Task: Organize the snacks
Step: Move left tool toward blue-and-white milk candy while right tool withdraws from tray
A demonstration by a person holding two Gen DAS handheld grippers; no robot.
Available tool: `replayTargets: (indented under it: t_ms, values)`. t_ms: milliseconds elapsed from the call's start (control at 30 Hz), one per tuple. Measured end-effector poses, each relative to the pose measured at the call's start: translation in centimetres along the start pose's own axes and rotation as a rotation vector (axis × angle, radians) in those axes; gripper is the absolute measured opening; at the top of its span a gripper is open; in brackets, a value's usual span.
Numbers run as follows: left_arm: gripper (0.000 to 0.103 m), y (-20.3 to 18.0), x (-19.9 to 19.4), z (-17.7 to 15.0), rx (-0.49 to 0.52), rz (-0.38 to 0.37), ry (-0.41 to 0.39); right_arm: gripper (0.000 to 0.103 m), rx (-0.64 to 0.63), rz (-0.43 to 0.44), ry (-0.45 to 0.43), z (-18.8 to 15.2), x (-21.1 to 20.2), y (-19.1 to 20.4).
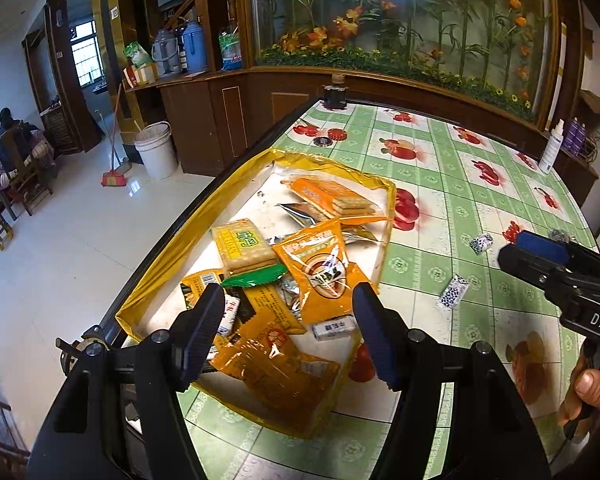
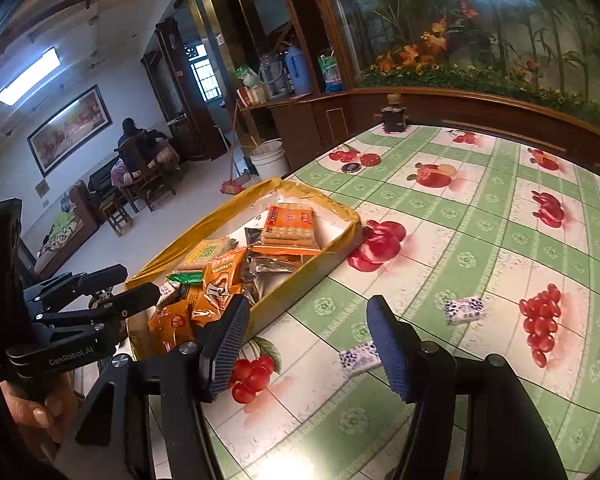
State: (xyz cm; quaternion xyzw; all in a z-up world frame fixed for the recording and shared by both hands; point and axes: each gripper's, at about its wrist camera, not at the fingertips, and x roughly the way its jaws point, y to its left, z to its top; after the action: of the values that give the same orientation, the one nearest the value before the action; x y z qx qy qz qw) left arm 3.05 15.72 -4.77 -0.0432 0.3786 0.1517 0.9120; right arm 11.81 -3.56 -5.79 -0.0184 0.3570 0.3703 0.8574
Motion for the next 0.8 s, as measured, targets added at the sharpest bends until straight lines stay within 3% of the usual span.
replayTargets:
  t_ms: [100, 200, 533, 800]
  values:
    - [0.067, -0.9, -0.2, 0.1, 0.012, -0.014, 0.0, 0.064, 0.023, -0.031, -0.009, -1.0, -1.7, -1.6]
    - [0.077, -1.9, -0.4, 0.0, 0.025, -0.025, -0.009, 0.064, 0.054, -0.071, -0.019, -2.1, -3.5, -3.7]
    - [0.077, -7.8, 0.9, -1.0, 0.13, -0.097, 0.039, 0.065, 0.172, -0.216, -0.027, -5.9, -9.0, -11.2]
    - [0.077, -11.7, 2.9, -2.1, 0.199, -0.146, 0.111, 0.065, 0.228, -0.285, -0.044, -7.6, -11.8, -14.6]
